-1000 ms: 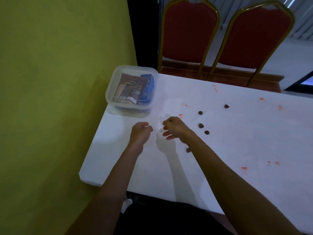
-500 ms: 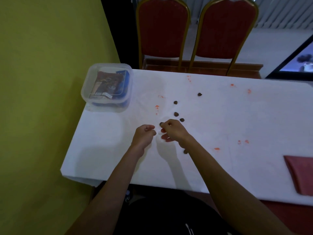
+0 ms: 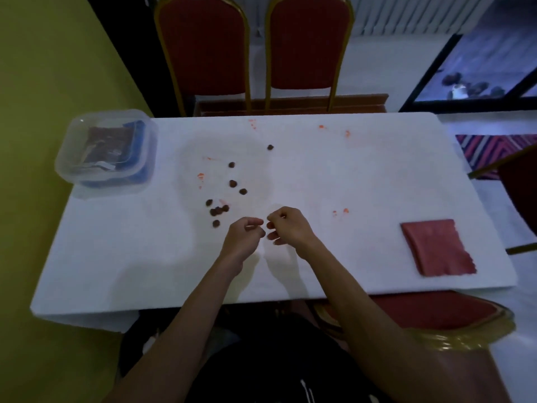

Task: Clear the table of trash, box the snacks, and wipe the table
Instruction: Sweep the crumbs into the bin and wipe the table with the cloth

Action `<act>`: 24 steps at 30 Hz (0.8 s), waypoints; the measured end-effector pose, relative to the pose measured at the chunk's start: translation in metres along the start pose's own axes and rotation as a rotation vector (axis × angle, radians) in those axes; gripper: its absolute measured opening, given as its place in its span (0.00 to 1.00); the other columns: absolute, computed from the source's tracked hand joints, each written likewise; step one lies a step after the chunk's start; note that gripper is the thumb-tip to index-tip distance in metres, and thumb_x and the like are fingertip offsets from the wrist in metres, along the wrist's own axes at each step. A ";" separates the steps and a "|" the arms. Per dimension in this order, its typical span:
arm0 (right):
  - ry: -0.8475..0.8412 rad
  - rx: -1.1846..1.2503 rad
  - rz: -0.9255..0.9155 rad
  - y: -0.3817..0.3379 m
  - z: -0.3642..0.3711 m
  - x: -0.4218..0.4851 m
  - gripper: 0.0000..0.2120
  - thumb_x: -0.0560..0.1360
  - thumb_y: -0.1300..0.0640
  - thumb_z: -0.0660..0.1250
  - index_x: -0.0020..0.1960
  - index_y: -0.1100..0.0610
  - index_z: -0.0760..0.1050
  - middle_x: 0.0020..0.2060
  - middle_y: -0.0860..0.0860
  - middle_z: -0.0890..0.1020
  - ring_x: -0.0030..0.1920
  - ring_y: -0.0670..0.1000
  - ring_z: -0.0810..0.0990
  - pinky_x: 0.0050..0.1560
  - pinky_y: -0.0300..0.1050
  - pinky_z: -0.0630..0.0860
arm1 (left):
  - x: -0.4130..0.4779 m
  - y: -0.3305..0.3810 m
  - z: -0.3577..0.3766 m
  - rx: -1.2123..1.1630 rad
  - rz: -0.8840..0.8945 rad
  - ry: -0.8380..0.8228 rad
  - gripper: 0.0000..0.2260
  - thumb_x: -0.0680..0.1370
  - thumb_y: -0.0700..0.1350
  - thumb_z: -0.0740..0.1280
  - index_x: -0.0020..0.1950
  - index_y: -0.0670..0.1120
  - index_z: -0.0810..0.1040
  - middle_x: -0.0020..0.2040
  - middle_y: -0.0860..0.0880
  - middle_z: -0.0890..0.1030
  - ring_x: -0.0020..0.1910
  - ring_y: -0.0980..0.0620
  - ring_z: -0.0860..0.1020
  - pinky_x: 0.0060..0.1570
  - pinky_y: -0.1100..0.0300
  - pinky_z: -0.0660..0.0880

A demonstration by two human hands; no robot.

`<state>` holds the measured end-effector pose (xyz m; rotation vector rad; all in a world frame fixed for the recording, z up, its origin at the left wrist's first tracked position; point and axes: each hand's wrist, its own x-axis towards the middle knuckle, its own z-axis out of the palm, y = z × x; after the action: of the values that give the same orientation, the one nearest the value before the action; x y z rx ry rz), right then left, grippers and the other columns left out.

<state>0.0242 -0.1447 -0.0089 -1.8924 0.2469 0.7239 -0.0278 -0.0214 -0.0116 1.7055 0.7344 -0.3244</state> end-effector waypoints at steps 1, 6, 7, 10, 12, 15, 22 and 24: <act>0.023 0.003 -0.003 0.006 -0.012 -0.003 0.10 0.80 0.53 0.62 0.54 0.59 0.77 0.46 0.53 0.84 0.40 0.51 0.86 0.47 0.51 0.84 | -0.003 0.002 0.013 0.004 0.022 -0.012 0.12 0.76 0.41 0.65 0.57 0.52 0.80 0.53 0.52 0.82 0.54 0.52 0.79 0.59 0.50 0.78; 0.088 -0.059 -0.003 0.038 -0.076 -0.022 0.12 0.80 0.49 0.62 0.52 0.57 0.77 0.46 0.52 0.84 0.41 0.52 0.86 0.46 0.49 0.84 | -0.021 0.008 0.085 0.024 0.177 0.012 0.13 0.78 0.38 0.63 0.57 0.51 0.81 0.54 0.55 0.82 0.55 0.56 0.78 0.54 0.61 0.74; 0.104 -0.082 0.000 0.045 -0.089 -0.024 0.12 0.80 0.49 0.62 0.52 0.57 0.77 0.46 0.52 0.84 0.41 0.52 0.86 0.44 0.48 0.83 | -0.025 0.007 0.099 0.041 0.211 0.027 0.14 0.78 0.36 0.62 0.57 0.50 0.81 0.54 0.56 0.82 0.56 0.57 0.78 0.54 0.63 0.73; 0.177 -0.147 0.028 0.065 -0.132 -0.025 0.12 0.80 0.49 0.62 0.52 0.58 0.77 0.45 0.52 0.83 0.42 0.52 0.85 0.42 0.47 0.82 | -0.034 -0.004 0.135 0.143 0.307 0.025 0.15 0.77 0.34 0.62 0.56 0.49 0.82 0.55 0.56 0.82 0.58 0.58 0.77 0.57 0.67 0.70; 0.231 -0.188 0.073 0.079 -0.168 -0.023 0.13 0.81 0.50 0.61 0.51 0.59 0.77 0.44 0.52 0.82 0.43 0.52 0.84 0.42 0.49 0.81 | -0.039 -0.014 0.155 0.244 0.360 -0.006 0.15 0.77 0.33 0.62 0.56 0.47 0.82 0.57 0.54 0.82 0.60 0.57 0.77 0.56 0.75 0.66; 0.291 -0.360 0.119 0.100 -0.220 -0.017 0.10 0.81 0.55 0.61 0.46 0.60 0.74 0.38 0.53 0.78 0.44 0.56 0.80 0.44 0.51 0.79 | -0.039 -0.036 0.166 0.369 0.442 -0.058 0.17 0.74 0.31 0.60 0.52 0.47 0.83 0.60 0.51 0.82 0.64 0.55 0.75 0.58 0.78 0.63; 0.426 -0.632 0.323 0.143 -0.281 -0.002 0.26 0.79 0.54 0.65 0.73 0.65 0.66 0.69 0.67 0.71 0.69 0.66 0.71 0.67 0.58 0.71 | -0.031 -0.086 0.160 0.625 0.545 -0.102 0.22 0.76 0.33 0.58 0.69 0.45 0.77 0.75 0.45 0.70 0.78 0.50 0.61 0.75 0.62 0.55; 0.403 -0.629 0.434 0.153 -0.279 0.002 0.35 0.76 0.56 0.66 0.78 0.61 0.53 0.74 0.70 0.60 0.74 0.70 0.60 0.71 0.67 0.63 | -0.030 -0.092 0.157 0.698 0.592 -0.126 0.23 0.78 0.34 0.58 0.73 0.43 0.72 0.77 0.45 0.66 0.79 0.49 0.58 0.77 0.59 0.54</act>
<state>0.0562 -0.4584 -0.0515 -2.6269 0.7748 0.7513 -0.0823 -0.1687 -0.1075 2.4343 -0.0247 -0.2793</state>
